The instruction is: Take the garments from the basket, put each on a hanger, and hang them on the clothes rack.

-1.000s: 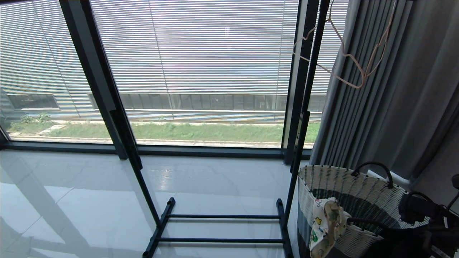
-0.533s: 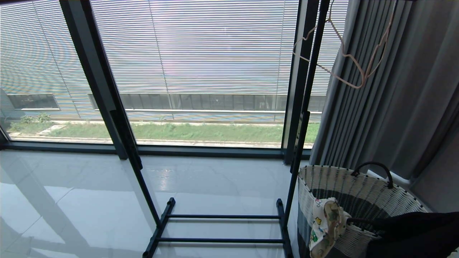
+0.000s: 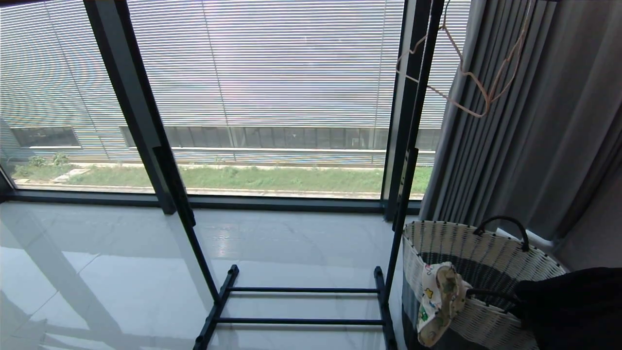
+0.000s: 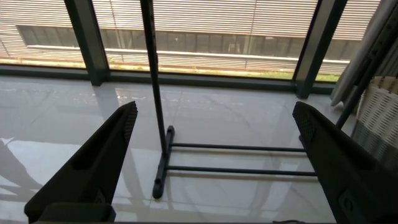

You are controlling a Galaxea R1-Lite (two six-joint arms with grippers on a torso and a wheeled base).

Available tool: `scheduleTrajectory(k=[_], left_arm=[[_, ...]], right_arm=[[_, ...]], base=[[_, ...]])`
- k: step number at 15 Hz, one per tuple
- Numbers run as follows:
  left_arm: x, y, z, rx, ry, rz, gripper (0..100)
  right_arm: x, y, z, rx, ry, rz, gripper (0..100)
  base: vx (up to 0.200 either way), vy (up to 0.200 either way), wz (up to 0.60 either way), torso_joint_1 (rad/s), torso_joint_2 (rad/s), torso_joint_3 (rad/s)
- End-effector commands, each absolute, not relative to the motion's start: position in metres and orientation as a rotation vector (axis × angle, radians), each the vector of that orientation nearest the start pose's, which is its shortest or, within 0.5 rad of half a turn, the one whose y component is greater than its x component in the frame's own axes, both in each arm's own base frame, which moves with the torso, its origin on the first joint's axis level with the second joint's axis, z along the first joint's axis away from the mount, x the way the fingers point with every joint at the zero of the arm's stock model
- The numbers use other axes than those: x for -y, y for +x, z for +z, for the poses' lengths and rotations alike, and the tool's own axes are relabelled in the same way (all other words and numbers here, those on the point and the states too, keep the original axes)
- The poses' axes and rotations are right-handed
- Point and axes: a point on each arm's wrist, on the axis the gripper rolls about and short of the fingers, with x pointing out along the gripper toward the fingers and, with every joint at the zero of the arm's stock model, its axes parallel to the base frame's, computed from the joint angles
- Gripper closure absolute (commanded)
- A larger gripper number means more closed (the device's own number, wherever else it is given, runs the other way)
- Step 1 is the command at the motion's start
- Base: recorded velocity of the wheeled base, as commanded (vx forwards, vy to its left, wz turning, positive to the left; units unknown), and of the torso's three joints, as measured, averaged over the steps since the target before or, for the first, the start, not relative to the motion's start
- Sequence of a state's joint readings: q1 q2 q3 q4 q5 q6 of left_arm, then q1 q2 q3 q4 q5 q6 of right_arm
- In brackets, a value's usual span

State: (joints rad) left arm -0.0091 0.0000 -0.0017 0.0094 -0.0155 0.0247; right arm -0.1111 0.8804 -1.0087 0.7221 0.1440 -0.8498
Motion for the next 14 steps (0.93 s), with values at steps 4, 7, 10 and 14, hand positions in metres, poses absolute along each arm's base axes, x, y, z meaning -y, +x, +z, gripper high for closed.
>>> scheduleTrajectory(k=[4, 7, 10, 14], left_arm=[[0.0, -0.023, 0.075, -0.007, 0.025, -0.025, 0], [0.0, -0.023, 0.075, -0.007, 0.025, -0.025, 0], [0.0, -0.023, 0.075, -0.007, 0.023, -0.025, 0], [0.0, -0.023, 0.075, -0.007, 0.051, -0.026, 0]], right_arm=[[0.0, 0.061, 0.274, -0.514, -0.765, 0.33, 100], [0.0, 0.067, 0.273, -0.527, -0.765, 0.349, 100], [-0.003, 0.073, 0.272, -0.526, -0.769, 0.396, 100], [-0.007, 0.084, 0.272, -0.501, -0.773, 0.451, 100]], base=[[-0.2, 0.0, 0.0, 0.0, 0.0, 0.001], [-0.2, 0.0, 0.0, 0.004, 0.0, 0.001], [-0.067, 0.0, 0.0, 0.002, 0.0, 0.001], [0.0, 0.0, 0.0, 0.0, 0.0, 0.0]])
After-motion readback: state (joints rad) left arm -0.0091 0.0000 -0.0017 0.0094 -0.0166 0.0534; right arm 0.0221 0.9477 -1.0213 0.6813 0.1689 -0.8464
